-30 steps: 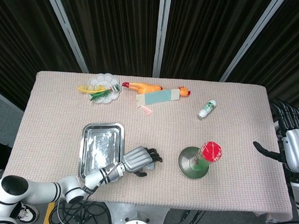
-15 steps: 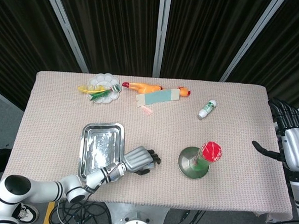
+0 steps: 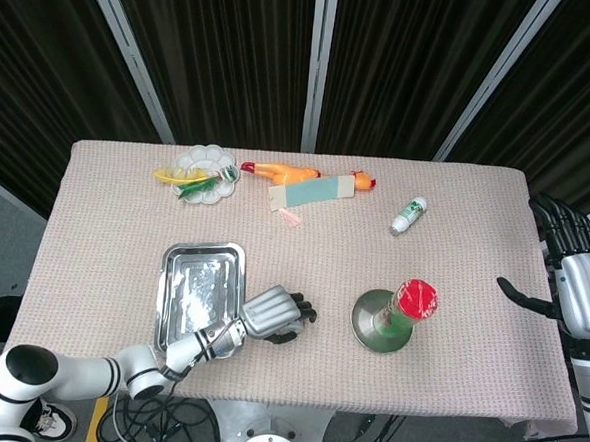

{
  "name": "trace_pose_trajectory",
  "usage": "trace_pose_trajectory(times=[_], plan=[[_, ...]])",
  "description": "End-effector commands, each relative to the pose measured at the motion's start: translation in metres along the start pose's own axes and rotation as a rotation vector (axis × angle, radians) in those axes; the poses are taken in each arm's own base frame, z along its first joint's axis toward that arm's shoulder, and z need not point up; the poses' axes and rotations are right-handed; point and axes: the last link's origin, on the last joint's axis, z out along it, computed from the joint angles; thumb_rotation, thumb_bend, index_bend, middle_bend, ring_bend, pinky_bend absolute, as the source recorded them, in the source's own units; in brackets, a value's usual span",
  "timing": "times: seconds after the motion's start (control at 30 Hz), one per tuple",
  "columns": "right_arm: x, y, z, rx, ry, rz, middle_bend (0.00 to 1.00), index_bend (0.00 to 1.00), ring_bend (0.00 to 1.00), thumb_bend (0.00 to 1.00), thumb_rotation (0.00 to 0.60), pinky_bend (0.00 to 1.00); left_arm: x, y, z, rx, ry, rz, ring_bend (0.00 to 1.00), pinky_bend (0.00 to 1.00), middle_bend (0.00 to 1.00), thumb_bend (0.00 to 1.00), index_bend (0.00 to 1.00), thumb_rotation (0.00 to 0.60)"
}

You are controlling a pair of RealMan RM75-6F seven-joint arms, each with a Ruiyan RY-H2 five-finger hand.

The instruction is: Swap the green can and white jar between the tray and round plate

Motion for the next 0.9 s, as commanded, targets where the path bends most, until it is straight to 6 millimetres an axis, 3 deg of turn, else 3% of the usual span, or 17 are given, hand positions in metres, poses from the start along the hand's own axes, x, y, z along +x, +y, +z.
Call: trace_pose_trajectory(times=[0.03, 0.27, 0.6, 0.73, 0.9], plan=[[-0.001, 0.0, 0.0, 0.002, 0.001, -0.001, 0.02, 0.0, 0.0, 0.11, 0.6, 0.06, 0.001, 0.0, -0.002, -0.005, 0.008, 0.012, 0.5, 0.82, 0.43, 0.37, 0.39, 0.6], [0.001, -0.002, 0.001, 0.006, 0.007, -0.002, 0.02, 0.0, 0.0, 0.11, 0.6, 0.06, 0.021, -0.019, -0.017, 0.036, 0.051, 0.084, 0.5, 0.82, 0.43, 0.36, 0.39, 0.6], [0.0, -0.005, 0.004, 0.012, 0.0, 0.003, 0.02, 0.0, 0.0, 0.11, 0.6, 0.06, 0.057, -0.092, -0.091, 0.305, 0.06, 0.146, 0.5, 0.82, 0.43, 0.36, 0.39, 0.6], [-0.005, -0.009, 0.006, 0.02, -0.014, 0.005, 0.02, 0.0, 0.0, 0.11, 0.6, 0.06, 0.054, -0.102, -0.115, 0.363, 0.038, 0.136, 0.5, 0.81, 0.43, 0.36, 0.39, 0.6], [-0.009, -0.016, 0.007, 0.037, -0.023, 0.002, 0.02, 0.0, 0.0, 0.11, 0.6, 0.06, 0.041, -0.102, -0.124, 0.385, 0.03, 0.096, 0.5, 0.8, 0.43, 0.36, 0.39, 0.6]])
